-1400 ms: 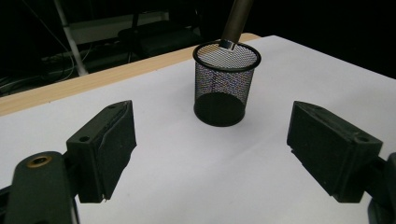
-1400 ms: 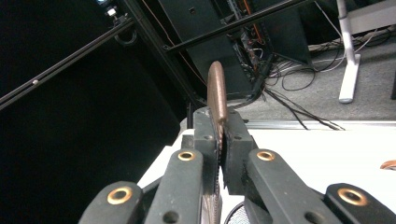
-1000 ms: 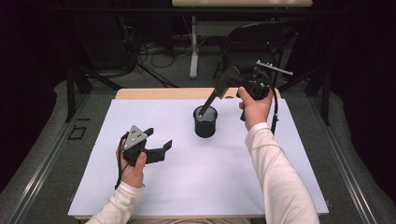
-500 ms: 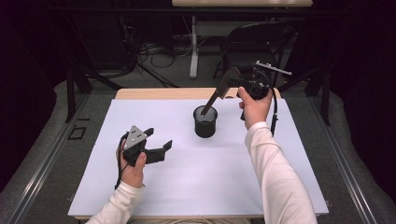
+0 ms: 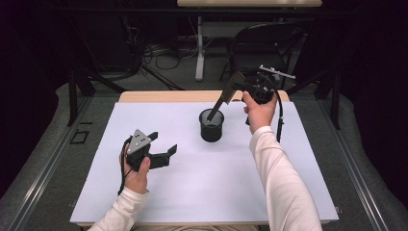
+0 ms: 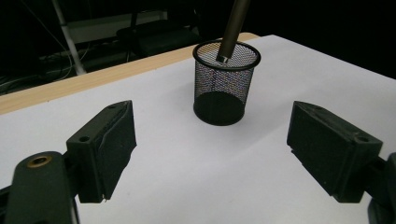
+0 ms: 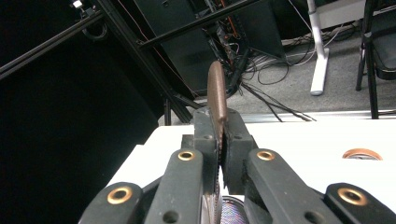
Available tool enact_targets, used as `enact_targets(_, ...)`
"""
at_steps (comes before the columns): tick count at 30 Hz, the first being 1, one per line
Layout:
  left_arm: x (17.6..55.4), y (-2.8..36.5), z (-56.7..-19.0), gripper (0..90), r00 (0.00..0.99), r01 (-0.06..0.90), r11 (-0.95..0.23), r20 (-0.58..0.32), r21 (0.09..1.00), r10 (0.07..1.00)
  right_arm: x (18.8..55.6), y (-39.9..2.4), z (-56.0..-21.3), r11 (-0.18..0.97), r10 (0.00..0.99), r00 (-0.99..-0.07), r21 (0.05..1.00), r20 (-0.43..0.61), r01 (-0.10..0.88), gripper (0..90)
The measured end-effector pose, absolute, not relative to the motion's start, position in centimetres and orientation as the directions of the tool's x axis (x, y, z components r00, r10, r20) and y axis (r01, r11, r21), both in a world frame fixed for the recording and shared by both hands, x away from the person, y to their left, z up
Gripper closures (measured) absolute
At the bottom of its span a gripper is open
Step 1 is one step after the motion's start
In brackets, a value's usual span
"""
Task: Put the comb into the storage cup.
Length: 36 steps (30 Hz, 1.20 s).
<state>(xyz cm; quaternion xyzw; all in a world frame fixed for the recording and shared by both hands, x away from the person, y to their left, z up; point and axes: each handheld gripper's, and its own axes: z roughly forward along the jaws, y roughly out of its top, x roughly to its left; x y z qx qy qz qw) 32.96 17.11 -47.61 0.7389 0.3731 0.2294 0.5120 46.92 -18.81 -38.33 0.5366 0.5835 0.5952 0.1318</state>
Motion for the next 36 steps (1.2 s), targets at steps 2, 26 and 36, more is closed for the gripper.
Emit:
enact_targets(2,33.0,17.1,-47.6,15.8,0.617,0.316,-0.195,-0.045,0.929,0.786,47.0,-18.8,-38.6,-0.283,0.783,-0.386,0.833,0.487,0.475,86.9)
enact_targets(26,33.0,17.1,-47.7,15.8,0.617,0.317,-0.203,-0.039,0.926,0.786,47.6,-18.3,-41.4,-0.282,0.787,-0.362,0.813,0.5,0.509,86.9)
enact_targets(36,33.0,17.1,-47.7,15.8,0.618,0.317,-0.204,-0.039,0.926,0.785,47.8,-18.0,-42.4,-0.281,0.788,-0.354,0.806,0.503,0.521,86.9)
